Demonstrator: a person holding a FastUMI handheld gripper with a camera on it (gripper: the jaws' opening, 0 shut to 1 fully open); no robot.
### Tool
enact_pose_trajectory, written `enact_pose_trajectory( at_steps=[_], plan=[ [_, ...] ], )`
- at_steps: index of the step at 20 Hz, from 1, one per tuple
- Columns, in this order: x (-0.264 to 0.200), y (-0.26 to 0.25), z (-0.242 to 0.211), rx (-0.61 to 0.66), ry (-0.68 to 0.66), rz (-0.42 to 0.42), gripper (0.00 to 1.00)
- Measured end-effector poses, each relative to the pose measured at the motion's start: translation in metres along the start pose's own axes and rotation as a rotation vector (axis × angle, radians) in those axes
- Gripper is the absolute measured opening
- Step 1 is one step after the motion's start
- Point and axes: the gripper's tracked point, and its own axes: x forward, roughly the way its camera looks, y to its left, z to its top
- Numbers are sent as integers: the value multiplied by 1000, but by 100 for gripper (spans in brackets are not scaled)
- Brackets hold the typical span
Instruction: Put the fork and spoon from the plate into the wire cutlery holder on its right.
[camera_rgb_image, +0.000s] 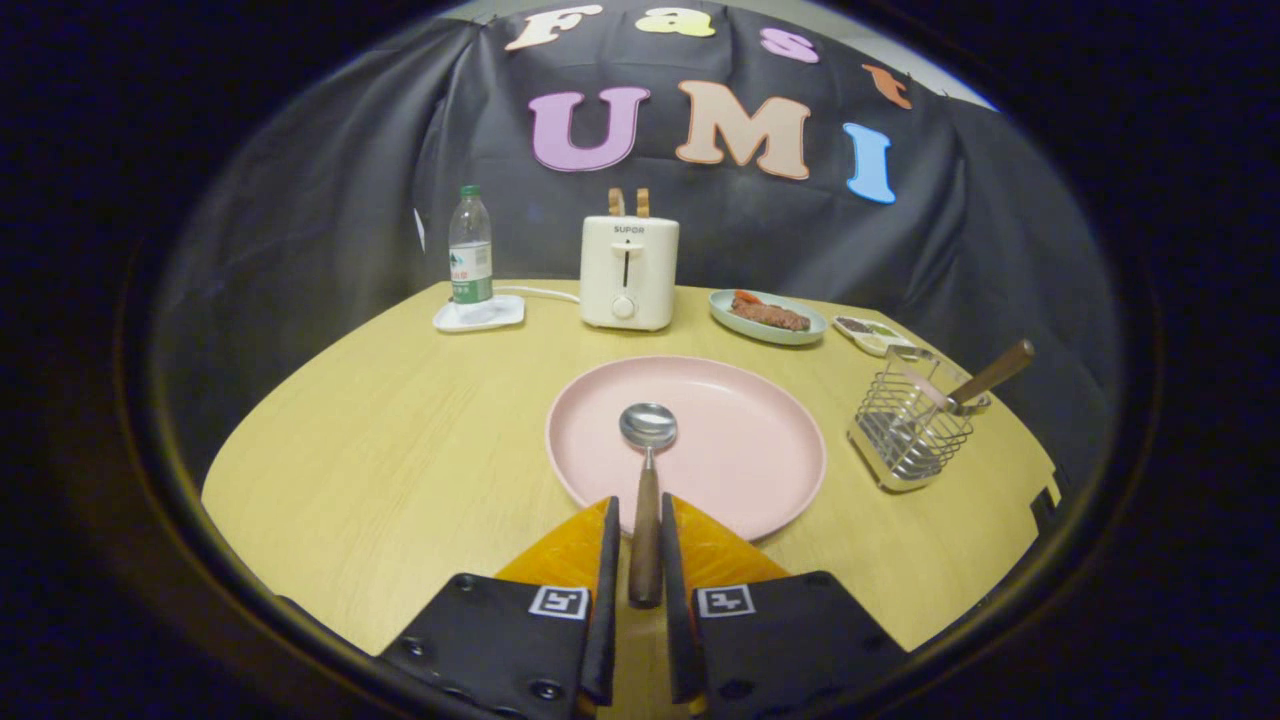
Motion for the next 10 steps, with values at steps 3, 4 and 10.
enact_pose_trajectory(
  at_steps=[3, 4, 10],
  plan=[
    [7, 3, 1, 54, 1, 28, 19],
    [3, 3, 2, 69, 1, 27, 16],
    [0, 8, 7, -3, -2, 24, 6]
  ],
)
